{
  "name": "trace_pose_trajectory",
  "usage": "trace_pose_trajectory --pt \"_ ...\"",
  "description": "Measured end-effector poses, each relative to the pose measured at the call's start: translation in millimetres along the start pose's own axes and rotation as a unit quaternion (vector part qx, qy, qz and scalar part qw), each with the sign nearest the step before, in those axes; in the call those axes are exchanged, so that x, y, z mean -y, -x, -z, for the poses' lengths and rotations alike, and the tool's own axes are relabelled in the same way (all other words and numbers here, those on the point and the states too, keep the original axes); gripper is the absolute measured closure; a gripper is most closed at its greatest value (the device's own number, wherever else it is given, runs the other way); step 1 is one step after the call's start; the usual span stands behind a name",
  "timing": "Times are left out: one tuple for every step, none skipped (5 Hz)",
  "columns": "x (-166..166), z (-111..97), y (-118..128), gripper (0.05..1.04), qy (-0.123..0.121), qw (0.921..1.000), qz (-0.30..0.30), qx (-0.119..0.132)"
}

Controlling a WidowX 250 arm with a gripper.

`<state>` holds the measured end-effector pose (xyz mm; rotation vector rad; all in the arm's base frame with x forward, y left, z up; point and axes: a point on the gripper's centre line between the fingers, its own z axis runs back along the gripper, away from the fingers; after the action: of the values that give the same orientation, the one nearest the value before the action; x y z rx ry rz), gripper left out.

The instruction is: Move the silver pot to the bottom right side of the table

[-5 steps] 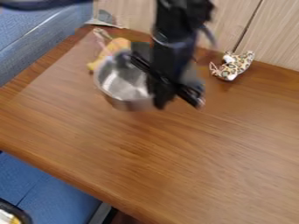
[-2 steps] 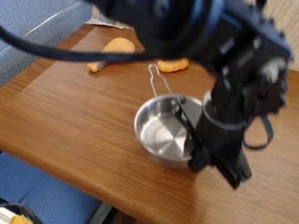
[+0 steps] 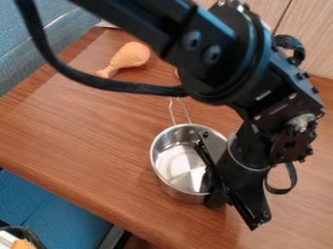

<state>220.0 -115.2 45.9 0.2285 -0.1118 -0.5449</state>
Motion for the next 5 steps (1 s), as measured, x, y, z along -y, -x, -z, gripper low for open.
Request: trace_pose_trajectory --pt "0.6 3.2 -3.8 0.978 0.001 1.0000 0.003 -0.001" --pt "-3.2 2.9 -0.5 0.798 0.006 0.9998 -0.016 -0.006" --pt "-10.4 2.6 -0.7 0.529 0.009 0.9995 -0.029 -0.004" --pt "-15.6 0.5 0.9 0.239 0.012 0.9993 -0.035 -0.009" --pt "-24.8 -12.7 2.1 0.071 0.023 0.9985 -0.049 0.006"
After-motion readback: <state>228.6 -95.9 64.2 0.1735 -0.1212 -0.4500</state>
